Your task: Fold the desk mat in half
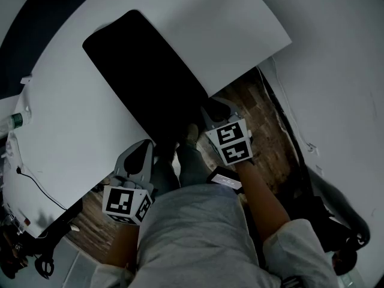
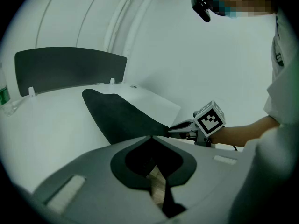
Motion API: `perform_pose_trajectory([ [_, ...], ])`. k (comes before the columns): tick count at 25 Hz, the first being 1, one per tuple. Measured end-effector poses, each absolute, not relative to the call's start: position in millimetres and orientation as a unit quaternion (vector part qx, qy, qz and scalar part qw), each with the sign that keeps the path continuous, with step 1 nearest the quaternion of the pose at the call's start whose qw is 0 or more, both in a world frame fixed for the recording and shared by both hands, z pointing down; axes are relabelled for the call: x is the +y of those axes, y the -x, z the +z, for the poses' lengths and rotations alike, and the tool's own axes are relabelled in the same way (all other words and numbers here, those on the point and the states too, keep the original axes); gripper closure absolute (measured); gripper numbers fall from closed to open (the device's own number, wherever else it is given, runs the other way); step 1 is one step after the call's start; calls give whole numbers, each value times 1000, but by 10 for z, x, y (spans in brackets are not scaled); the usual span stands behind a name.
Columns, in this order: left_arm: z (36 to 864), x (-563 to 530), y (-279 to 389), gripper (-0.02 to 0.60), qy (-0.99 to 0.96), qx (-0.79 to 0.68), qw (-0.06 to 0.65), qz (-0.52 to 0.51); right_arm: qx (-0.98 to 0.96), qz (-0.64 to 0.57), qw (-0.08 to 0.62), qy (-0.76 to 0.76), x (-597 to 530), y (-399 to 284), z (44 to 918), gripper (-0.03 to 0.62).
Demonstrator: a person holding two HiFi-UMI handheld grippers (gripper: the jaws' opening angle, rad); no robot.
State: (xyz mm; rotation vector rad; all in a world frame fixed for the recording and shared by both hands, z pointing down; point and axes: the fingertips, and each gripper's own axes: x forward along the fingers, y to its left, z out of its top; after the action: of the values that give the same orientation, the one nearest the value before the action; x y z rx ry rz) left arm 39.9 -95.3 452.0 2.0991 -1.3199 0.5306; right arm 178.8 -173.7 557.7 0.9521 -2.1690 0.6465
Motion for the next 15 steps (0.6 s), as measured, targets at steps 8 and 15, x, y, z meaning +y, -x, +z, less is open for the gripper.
perform_pose_trajectory([
  [8, 4551, -931, -413, 563, -788, -499, 303, 197, -829, 247, 338, -371, -1761, -1825, 5591, 460],
  [15, 4566, -904, -447, 563, -787, -497, 309, 194, -830, 253, 335, -368, -1725, -1857, 5558, 470],
])
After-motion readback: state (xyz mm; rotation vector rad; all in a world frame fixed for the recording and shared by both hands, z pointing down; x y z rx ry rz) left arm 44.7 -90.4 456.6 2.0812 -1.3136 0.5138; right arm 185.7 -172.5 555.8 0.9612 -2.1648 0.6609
